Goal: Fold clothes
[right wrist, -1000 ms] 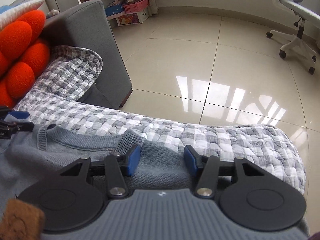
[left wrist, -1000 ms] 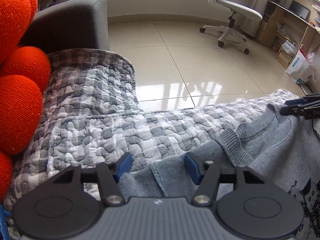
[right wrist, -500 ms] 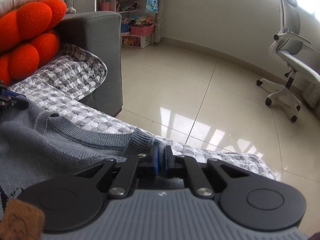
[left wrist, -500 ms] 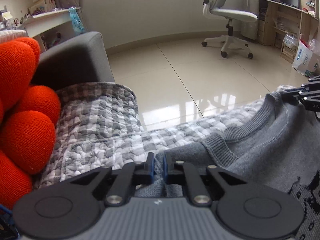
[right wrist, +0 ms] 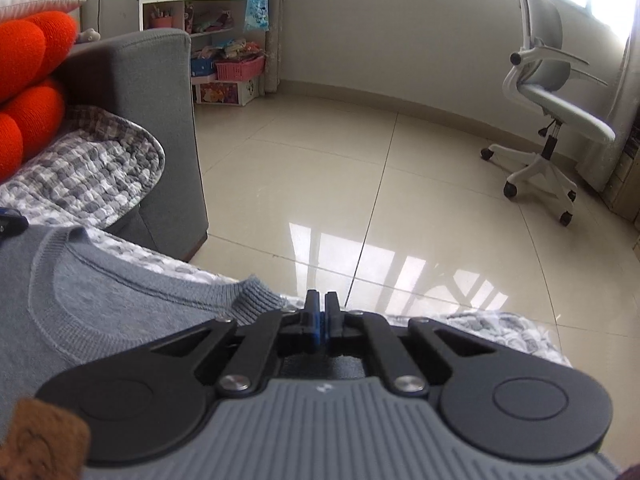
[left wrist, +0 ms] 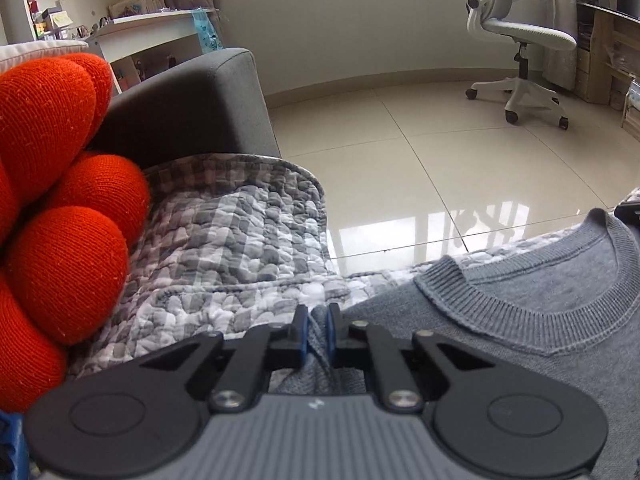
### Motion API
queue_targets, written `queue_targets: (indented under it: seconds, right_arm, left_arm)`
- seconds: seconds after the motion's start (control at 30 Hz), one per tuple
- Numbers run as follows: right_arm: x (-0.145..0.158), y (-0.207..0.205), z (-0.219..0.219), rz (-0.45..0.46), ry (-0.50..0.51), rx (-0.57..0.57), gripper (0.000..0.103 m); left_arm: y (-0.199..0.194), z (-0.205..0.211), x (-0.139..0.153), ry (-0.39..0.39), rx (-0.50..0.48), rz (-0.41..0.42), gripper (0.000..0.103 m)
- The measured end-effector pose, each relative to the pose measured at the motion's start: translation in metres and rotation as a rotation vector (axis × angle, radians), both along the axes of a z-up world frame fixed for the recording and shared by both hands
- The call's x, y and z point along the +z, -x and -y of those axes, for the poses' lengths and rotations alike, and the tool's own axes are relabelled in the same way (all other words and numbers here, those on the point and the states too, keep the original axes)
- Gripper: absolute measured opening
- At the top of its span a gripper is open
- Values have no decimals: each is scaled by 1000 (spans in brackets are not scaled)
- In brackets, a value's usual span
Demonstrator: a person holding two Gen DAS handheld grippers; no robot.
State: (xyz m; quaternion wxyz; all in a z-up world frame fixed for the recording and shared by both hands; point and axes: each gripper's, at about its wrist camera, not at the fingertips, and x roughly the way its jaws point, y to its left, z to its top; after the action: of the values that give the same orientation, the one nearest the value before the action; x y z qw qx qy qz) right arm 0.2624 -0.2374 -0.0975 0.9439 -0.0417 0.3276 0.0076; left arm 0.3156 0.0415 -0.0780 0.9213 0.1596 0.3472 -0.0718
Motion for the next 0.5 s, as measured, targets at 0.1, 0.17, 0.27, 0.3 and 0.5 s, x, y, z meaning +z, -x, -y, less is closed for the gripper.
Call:
queue_targets:
  seconds: [0.1, 0.17, 0.27, 0.3, 0.5]
  right_arm:
    - [3, 5, 4, 2, -4, -6, 5]
    - [4, 8, 7, 3, -7, -10, 6]
    - [7, 13, 11, 5, -11, -16, 23]
    - [8, 15, 13, 6, -13, -18, 36]
    - [17, 28, 28, 6, -44, -32, 51]
  left_arm:
    - [1, 3, 2, -18, 11, 8, 11]
    - [0, 4, 6, -18, 31, 5, 22]
    - [1, 2, 15, 11, 48, -22, 44]
    - [1, 2, 19, 29, 52, -35, 46]
    - [13, 15, 44, 125, 48, -69, 55]
